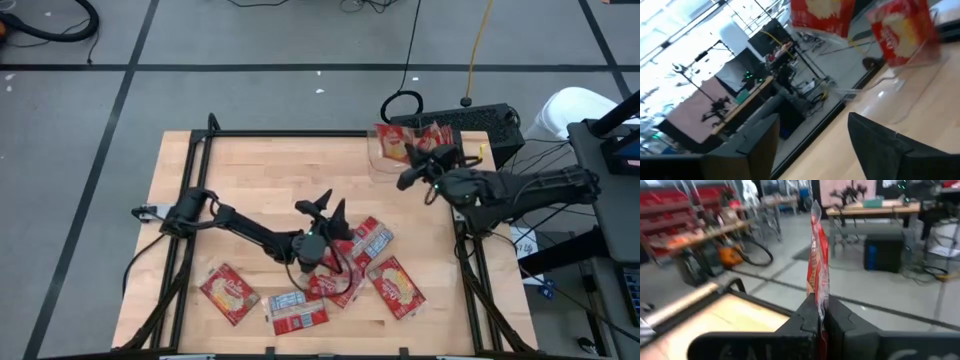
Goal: Sort popcorn bags into baskets
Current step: Put the red popcorn bag into the transparent bin
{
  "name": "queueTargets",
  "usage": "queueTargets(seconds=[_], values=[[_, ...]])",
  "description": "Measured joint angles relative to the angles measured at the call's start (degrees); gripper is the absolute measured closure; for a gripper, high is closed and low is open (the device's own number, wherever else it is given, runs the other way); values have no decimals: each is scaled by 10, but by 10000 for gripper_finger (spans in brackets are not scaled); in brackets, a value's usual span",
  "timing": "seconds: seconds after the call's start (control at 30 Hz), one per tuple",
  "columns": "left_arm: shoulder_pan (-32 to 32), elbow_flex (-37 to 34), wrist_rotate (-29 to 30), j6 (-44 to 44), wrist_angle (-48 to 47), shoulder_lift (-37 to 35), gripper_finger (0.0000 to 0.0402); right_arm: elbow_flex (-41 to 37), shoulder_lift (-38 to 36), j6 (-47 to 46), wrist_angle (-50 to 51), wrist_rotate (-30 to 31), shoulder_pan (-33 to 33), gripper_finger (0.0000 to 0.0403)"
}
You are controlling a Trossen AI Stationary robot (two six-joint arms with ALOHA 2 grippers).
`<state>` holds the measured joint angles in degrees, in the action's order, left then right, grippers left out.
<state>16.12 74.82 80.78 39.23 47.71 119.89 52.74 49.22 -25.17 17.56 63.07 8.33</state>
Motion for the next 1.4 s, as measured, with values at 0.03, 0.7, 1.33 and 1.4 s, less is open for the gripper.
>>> queueTargets(seconds=[0.03, 0.7, 1.33, 1.4], values=[[4, -2, -3, -5, -1, -5, 176, 14, 5, -16, 34, 0, -1, 403], [38, -3, -537, -290, -398, -168, 299, 16, 12, -86, 226, -156, -220, 403], [13, -39, -674, -285, -389, -160, 346, -93, 12, -69, 169, -258, -371, 403], [10, -42, -675, -289, -386, -160, 346, -101, 12, -71, 169, -258, -377, 403]])
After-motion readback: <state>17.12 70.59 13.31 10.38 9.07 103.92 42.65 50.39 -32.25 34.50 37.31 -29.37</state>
